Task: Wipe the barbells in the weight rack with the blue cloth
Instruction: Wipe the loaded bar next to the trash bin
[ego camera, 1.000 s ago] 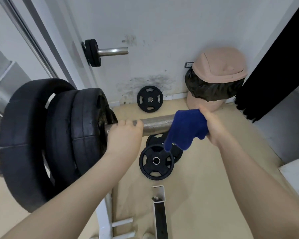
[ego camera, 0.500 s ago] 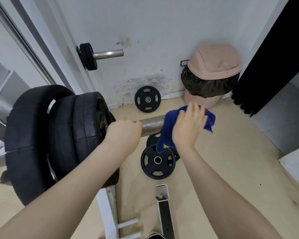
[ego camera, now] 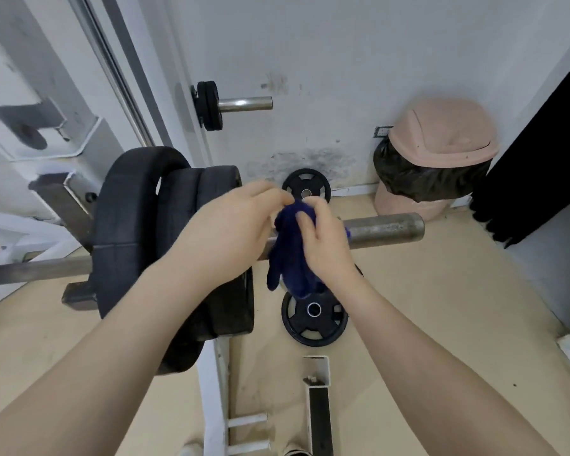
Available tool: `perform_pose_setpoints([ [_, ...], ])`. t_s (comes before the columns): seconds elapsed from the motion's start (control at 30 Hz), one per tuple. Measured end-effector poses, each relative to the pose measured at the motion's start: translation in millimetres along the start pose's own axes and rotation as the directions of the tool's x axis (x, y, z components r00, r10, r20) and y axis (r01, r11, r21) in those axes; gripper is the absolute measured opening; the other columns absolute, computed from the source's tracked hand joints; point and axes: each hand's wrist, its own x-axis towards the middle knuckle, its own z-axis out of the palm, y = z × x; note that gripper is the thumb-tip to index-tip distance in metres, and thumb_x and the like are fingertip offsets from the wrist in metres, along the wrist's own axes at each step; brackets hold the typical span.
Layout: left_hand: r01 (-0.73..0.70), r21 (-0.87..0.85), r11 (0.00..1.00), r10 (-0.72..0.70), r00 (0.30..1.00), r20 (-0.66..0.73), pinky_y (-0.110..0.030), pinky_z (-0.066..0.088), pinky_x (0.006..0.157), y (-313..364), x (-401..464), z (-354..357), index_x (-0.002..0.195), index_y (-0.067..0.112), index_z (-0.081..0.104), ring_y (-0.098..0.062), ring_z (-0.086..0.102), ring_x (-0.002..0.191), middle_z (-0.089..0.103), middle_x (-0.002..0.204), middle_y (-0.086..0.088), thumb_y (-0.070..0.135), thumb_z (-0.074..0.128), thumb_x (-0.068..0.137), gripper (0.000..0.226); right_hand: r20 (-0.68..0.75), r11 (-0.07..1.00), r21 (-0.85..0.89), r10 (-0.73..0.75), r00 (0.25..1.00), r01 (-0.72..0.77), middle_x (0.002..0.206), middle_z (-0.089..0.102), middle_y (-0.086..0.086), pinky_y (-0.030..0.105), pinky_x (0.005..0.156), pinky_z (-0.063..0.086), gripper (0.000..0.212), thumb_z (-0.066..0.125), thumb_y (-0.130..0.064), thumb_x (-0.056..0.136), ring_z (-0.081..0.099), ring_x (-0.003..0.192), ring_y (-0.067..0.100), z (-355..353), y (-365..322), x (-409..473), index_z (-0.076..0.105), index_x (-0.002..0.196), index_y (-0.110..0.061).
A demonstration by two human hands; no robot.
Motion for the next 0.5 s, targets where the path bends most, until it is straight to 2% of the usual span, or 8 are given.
perform_pose_setpoints([
  [0.03, 0.009, 0.01, 1.0, -0.009, 1.0, -0.011, -0.037, 0.044, 0.096, -3, -5, -1, 0.132, 0.019, 0.046, -0.017, 0.05, 0.117, 0.05, 0.132, 0.003, 0.015, 0.043, 0.093, 0.039, 0.031, 0.958, 0.259, 0.114, 0.993, -0.118, 0.095, 0.06, -0.006, 0.032, 0.083, 0.046, 0.012, 0.041, -0.019, 0.098, 0.057, 0.092, 0.014, -6, -13, 2, 0.051, 0.105, -0.021],
  [0.07, 0.022, 0.001, 1.0, -0.022, 0.999, -0.023, -0.037, 0.044, 0.096, -5, -10, 0, 0.134, 0.021, 0.043, -0.016, 0.05, 0.118, 0.05, 0.133, 0.004, 0.023, 0.039, 0.095, 0.039, 0.027, 0.887, 0.432, 0.17, 0.985, -0.165, 0.093, 0.06, -0.006, 0.035, 0.085, 0.047, 0.009, 0.043, -0.02, 0.098, 0.057, 0.092, 0.014, -11, -25, 1, 0.051, 0.1, -0.023],
  [0.17, 0.052, -0.16, 0.986, -0.065, 0.995, -0.074, -0.027, 0.042, 0.095, -8, -27, -1, 0.135, 0.023, 0.04, -0.008, 0.049, 0.115, 0.05, 0.129, 0.008, 0.041, 0.04, 0.093, 0.045, 0.118, 0.651, 0.734, 0.161, 0.98, -0.195, 0.085, 0.063, 0.001, 0.041, 0.081, 0.047, 0.006, 0.055, -0.023, 0.088, 0.058, 0.084, 0.019, -20, -58, -11, 0.059, 0.084, -0.025],
  [0.23, 0.068, -0.363, 0.929, -0.12, 0.985, -0.125, -0.017, 0.042, 0.089, -10, -39, -9, 0.13, 0.026, 0.042, -0.001, 0.052, 0.105, 0.051, 0.122, 0.012, 0.039, 0.05, 0.088, 0.045, 0.228, 0.523, 0.818, 0.089, 0.97, -0.24, 0.084, 0.063, 0.008, 0.043, 0.08, 0.046, 0.008, 0.058, -0.022, 0.079, 0.058, 0.083, 0.025, -17, -78, -22, 0.064, 0.082, -0.017],
  [0.37, 0.073, -0.578, 0.813, -0.196, 0.968, -0.154, -0.009, 0.048, 0.078, -30, -67, -37, 0.102, 0.042, 0.049, 0.003, 0.059, 0.092, 0.062, 0.098, 0.022, 0.047, 0.06, 0.079, 0.026, 0.438, 0.306, 0.849, 0.05, 0.897, -0.432, 0.108, 0.055, 0.023, 0.047, 0.093, 0.044, 0.064, 0.066, -0.032, 0.072, 0.054, 0.101, 0.035, 4, -118, -35, 0.051, 0.123, 0.003],
  [0.43, 0.062, -0.629, 0.775, -0.23, 0.955, -0.189, -0.01, 0.049, 0.069, -48, -86, -53, 0.087, 0.042, 0.052, 0.003, 0.061, 0.079, 0.065, 0.084, 0.021, 0.055, 0.057, 0.071, 0.022, 0.506, 0.251, 0.832, 0.024, 0.862, -0.496, 0.115, 0.053, 0.025, 0.046, 0.095, 0.045, 0.08, 0.07, -0.035, 0.07, 0.052, 0.106, 0.035, 24, -140, -43, 0.042, 0.132, 0.006],
  [0.5, 0.064, -0.678, 0.733, -0.269, 0.942, -0.202, -0.011, 0.046, 0.058, -70, -113, -67, 0.078, 0.039, 0.053, 0.004, 0.057, 0.065, 0.064, 0.072, 0.021, 0.058, 0.052, 0.066, 0.022, 0.535, 0.259, 0.817, -0.009, 0.845, -0.515, 0.113, 0.054, 0.027, 0.045, 0.091, 0.049, 0.074, 0.066, -0.039, 0.074, 0.054, 0.105, 0.036, 50, -167, -53, 0.045, 0.127, 0.007],
])
